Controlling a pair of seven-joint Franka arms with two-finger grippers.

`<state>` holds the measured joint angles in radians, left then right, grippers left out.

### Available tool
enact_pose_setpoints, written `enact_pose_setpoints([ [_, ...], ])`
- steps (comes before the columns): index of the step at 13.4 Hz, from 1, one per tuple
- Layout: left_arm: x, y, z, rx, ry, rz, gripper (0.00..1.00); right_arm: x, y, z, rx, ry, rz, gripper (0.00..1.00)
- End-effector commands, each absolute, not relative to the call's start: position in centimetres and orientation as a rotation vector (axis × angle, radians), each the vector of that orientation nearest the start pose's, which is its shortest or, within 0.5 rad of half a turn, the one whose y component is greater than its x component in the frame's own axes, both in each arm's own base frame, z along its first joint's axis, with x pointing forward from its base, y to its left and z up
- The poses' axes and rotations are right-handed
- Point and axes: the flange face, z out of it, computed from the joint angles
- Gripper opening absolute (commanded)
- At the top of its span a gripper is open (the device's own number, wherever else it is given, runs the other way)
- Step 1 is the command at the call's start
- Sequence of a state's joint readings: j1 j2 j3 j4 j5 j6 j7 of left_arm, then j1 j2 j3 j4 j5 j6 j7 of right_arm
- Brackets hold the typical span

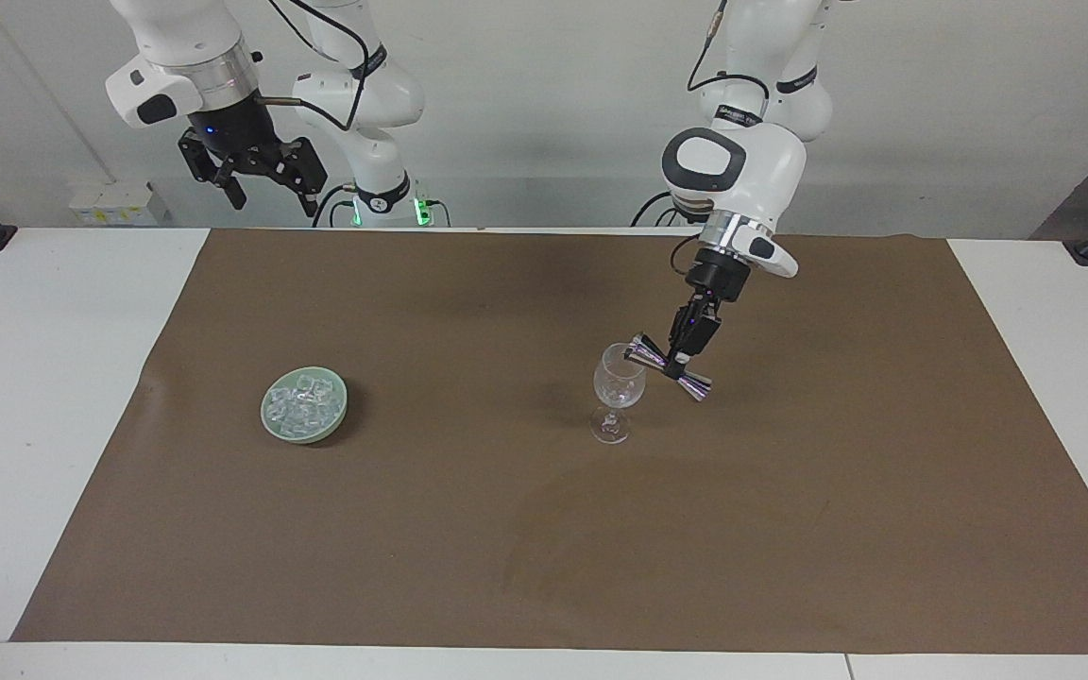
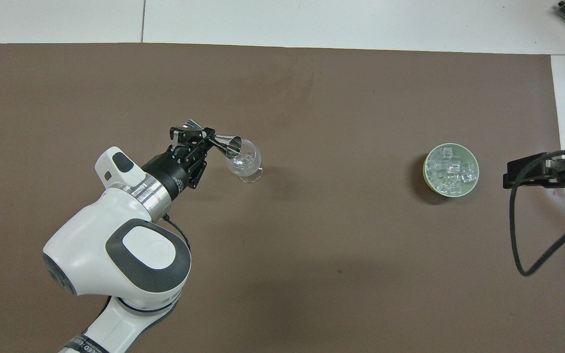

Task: Pour wine and add ice with both arms
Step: 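Tilt the metal cup over the wine glass with the left gripper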

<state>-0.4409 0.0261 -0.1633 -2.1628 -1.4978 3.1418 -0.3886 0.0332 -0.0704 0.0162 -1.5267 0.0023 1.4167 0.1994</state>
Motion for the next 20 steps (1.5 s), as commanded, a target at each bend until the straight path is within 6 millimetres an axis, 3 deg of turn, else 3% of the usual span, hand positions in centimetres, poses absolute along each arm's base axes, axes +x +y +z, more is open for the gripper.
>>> enact_pose_setpoints([
  [1,49.8,-24.0,43.8,1.788,1.296,0.406,0.0,50.9,2.5,66.9,-3.149,0.208,0.065,1.0],
  [20,50.6,-24.5,44.8,1.985,1.028,0.609,0.0,50.9,2.5,67.0,-3.149,0.205,0.063,1.0],
])
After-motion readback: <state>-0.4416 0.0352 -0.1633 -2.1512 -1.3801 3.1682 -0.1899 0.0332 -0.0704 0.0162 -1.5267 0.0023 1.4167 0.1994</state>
